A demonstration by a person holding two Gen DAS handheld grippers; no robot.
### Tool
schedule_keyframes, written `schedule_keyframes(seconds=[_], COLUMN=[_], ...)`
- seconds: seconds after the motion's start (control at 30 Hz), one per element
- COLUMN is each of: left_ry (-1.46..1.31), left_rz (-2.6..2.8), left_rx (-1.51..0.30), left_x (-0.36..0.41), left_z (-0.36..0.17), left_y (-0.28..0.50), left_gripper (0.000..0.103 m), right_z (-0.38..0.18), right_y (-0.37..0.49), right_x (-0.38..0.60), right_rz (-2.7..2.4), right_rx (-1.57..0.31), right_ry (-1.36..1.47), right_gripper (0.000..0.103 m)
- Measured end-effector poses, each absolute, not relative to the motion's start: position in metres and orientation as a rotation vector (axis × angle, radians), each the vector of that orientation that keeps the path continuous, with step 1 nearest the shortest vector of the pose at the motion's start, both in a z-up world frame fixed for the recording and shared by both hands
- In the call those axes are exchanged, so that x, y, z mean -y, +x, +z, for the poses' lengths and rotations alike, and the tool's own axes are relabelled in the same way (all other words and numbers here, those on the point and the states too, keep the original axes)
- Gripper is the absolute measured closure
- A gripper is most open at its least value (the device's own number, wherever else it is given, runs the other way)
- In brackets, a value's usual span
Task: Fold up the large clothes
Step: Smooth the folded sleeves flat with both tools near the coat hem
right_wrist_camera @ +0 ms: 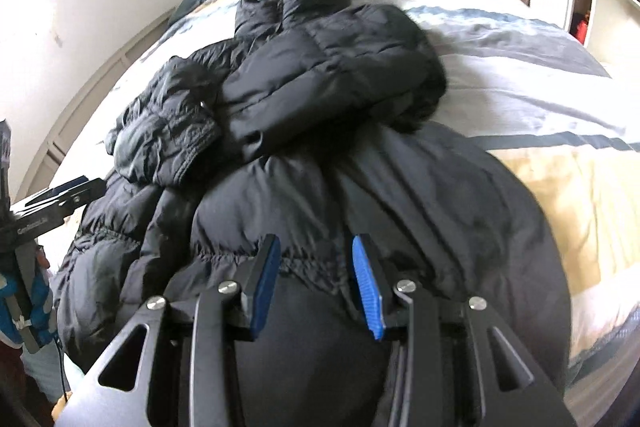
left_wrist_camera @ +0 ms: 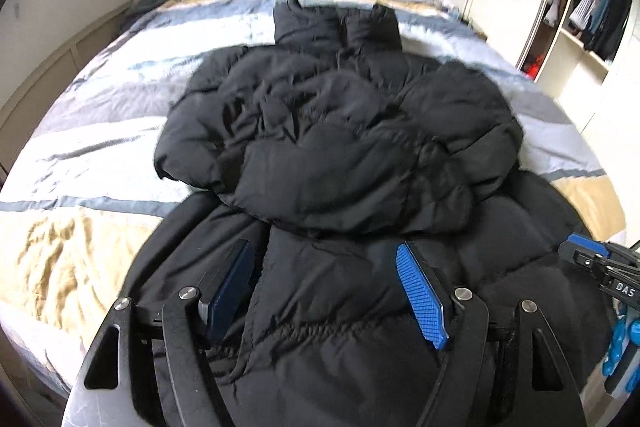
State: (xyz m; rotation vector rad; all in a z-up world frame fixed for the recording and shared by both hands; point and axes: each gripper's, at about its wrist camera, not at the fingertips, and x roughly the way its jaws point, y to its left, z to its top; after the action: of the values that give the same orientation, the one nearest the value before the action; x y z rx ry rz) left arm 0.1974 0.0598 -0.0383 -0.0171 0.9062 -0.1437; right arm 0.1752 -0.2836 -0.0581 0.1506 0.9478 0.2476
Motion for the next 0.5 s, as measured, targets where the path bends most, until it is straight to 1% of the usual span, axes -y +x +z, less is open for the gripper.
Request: schedule_keyframes(seconds=[0.07,0.17,0.33,0.5], left_ry=[-0.002,0.04,0.069,0.076], left_rz=[-0.133,-0.097,-0.053,-0.048], left_rx=[-0.876,-0.845,-0.787,-0.746], left_x=[-0.057,-0.056,-0.056,-0.057], left_z=[-0.029,-0.016,-0.004,0.005], left_y=[0.188,0.176,0.158,0.142], left_gripper=[0.03,0.03,0.019,0.015], right_z=[-0.054,-0.048,-0.038,-0.031], right_y=[0.168,0.162,0.151,0.143], right_x=[0.288,0.292,0.298,0.302], right_rz=[0.241,0.231,0.221,0.206], right_rx=[-0.93,-0.908,-0.885,-0.869], right_ry=[0.17,0.188,0.203,0.209], right_gripper=[0.065,0.059,0.059,0.058])
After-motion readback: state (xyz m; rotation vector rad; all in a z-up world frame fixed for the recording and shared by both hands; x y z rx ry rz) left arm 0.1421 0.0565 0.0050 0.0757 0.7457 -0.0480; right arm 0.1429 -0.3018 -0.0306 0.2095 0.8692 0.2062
